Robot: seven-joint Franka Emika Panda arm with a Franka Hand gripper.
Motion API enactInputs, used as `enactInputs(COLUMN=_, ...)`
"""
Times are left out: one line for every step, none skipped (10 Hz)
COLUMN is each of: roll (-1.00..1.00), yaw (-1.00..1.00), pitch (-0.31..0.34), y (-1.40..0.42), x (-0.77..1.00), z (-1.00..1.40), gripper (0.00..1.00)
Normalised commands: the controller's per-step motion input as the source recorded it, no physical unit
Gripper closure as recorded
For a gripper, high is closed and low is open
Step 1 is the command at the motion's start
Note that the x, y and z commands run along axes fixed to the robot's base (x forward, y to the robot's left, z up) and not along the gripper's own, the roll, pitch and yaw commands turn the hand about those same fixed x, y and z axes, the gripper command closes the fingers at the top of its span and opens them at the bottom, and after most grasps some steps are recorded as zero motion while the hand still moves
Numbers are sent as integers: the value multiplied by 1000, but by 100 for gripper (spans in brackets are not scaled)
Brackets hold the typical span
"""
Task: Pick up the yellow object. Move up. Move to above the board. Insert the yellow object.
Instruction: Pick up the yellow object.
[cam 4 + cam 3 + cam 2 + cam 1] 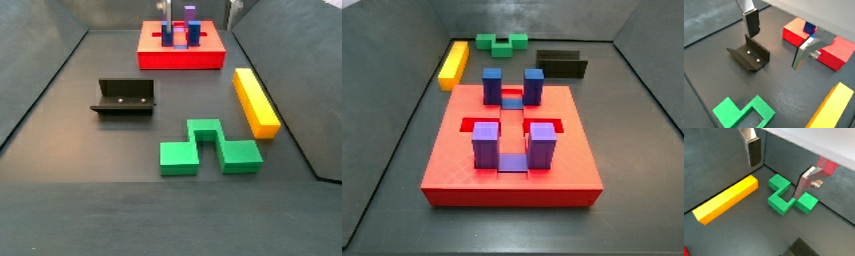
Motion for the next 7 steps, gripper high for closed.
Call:
enactInputs(roll=-114, yaw=-169, pitch=121, y=29, x=471, z=-194, gripper=0)
enactInputs(roll=-63, yaw=-294, pitch=141, y=31, x=700, z=-180, gripper=0)
enactInputs(roll=-70, yaw=-149, pitch=0, y=97, x=477, z=-371, gripper=0)
enactInputs(roll=-64, yaw=-40, pitch=-20, y=0, x=0, z=-546, gripper=0)
enactInputs(roll=-54, yaw=0, pitch=-63, y=-100, x=-200, z=-583, gripper=0)
enactInputs(roll=0, yaw=0, pitch=-146, y=-397, x=-566, z=-466, gripper=0)
enactInputs(roll=24, yaw=0, pitch=-191, y=-609, x=-757, z=-403, gripper=0)
